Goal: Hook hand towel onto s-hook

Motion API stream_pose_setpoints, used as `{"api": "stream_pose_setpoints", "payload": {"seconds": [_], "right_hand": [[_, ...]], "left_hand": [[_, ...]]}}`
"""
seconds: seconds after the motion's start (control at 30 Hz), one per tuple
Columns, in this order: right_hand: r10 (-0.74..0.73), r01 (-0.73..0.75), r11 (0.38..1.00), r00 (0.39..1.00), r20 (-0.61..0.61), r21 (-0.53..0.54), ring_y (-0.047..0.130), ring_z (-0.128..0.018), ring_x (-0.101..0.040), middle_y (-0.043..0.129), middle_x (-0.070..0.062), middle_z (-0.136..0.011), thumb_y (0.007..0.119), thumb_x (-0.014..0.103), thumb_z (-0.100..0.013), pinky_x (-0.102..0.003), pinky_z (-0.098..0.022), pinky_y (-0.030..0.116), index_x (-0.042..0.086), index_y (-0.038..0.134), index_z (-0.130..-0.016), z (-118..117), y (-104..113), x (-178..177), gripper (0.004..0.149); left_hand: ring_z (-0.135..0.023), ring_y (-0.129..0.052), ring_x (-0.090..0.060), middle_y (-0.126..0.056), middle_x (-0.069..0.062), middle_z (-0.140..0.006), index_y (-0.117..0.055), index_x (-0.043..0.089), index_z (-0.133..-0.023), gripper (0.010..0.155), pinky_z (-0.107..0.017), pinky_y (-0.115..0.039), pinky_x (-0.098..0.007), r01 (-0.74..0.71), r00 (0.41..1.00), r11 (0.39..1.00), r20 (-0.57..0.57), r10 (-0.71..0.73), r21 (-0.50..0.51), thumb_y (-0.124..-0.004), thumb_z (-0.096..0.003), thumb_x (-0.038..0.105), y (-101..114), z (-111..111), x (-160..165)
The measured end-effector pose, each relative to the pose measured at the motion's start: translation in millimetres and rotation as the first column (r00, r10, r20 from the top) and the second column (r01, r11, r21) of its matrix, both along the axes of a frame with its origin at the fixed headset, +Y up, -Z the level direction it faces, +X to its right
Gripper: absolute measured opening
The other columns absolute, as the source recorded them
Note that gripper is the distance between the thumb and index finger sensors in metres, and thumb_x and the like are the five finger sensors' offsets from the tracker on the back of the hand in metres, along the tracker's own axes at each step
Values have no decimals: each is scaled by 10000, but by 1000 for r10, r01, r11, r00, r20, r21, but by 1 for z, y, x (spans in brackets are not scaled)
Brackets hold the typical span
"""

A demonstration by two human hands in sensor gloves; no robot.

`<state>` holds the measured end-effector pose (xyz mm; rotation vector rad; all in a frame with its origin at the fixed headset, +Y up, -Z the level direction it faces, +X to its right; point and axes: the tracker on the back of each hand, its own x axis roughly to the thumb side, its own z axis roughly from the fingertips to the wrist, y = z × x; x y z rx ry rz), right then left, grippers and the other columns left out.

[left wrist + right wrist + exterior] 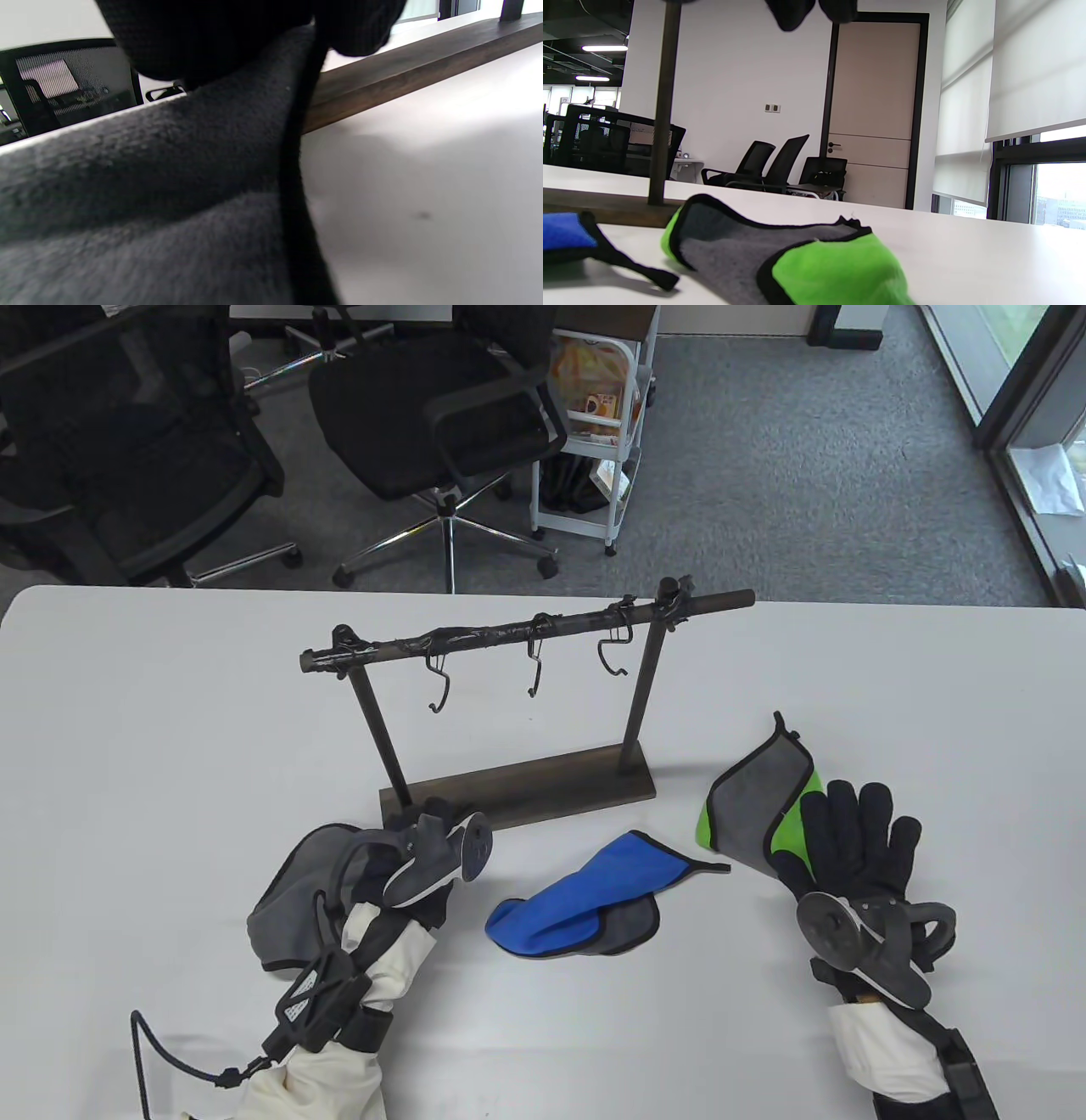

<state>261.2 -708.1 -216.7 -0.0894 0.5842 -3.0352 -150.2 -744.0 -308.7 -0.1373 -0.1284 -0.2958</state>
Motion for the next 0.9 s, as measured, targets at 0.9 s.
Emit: {"api": "stream_pose_setpoints", "payload": {"seconds": [0.9], "right_hand": [[6, -6, 1000, 1000, -5, -5, 139, -1061, -448, 309, -217, -1199, 481, 484, -580, -676, -700, 156, 108, 392, -1147, 0, -2, -2, 686]], "left_hand": [[-674, -1037, -171, -967, -38, -840, -852, 225, -909, 402, -433, -945, -183, -784, 610, 574, 120, 783, 237, -787, -514, 270, 93, 27, -43]]}}
